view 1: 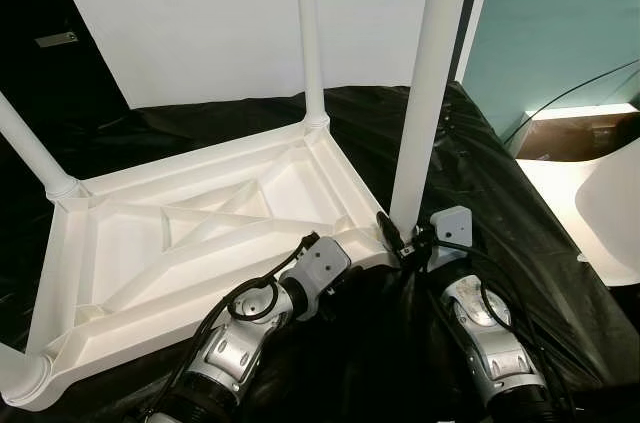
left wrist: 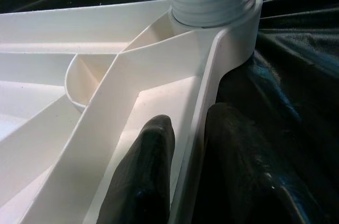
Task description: Building children table
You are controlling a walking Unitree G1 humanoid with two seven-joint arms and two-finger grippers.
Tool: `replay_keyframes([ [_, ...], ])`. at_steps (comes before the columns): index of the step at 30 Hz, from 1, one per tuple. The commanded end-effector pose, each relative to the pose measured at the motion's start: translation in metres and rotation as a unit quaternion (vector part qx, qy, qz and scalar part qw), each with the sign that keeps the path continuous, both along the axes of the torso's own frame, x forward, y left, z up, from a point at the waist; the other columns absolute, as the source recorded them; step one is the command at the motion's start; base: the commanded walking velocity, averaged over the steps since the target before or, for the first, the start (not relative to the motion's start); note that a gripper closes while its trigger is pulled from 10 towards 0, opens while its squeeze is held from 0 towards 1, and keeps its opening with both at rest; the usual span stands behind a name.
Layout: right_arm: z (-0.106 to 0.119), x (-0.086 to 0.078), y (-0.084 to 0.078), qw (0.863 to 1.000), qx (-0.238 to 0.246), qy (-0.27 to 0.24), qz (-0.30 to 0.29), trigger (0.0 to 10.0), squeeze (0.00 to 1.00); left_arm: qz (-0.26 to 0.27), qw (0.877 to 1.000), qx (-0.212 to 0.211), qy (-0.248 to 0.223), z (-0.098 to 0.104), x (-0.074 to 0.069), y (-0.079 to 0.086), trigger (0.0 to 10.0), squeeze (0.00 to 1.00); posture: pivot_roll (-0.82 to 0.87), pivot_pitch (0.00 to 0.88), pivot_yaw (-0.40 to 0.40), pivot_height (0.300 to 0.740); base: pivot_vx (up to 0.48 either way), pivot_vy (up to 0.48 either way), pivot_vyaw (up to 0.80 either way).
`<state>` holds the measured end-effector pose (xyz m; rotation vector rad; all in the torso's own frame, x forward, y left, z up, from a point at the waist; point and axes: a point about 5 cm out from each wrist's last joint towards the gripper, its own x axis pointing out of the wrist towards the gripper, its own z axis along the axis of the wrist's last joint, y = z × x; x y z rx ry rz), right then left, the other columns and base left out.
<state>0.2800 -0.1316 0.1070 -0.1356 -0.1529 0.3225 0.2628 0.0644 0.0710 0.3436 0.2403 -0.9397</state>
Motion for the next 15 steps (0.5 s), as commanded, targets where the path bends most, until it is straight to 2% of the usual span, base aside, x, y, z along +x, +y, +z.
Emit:
replay_keyframes([
  [1, -0.0078, 0.0001, -0.0186, 0.999, -0.028, 0.021, -0.040, 10.0, 0.00, 0.001, 0.991, 0.068, 0.114, -0.0491, -0.0223, 0.0162, 10.0, 0.00, -0.03, 0.000, 0.027, 0.740, 0.000, 0.000, 0.00],
  [15, -0.0085, 0.0010, -0.0165, 0.999, -0.030, 0.023, -0.031, 10.0, 0.00, 0.002, 0.991, 0.069, 0.114, -0.0495, -0.0232, 0.0177, 10.0, 0.00, -0.02, 0.000, 0.022, 0.740, 0.000, 0.000, 0.00],
])
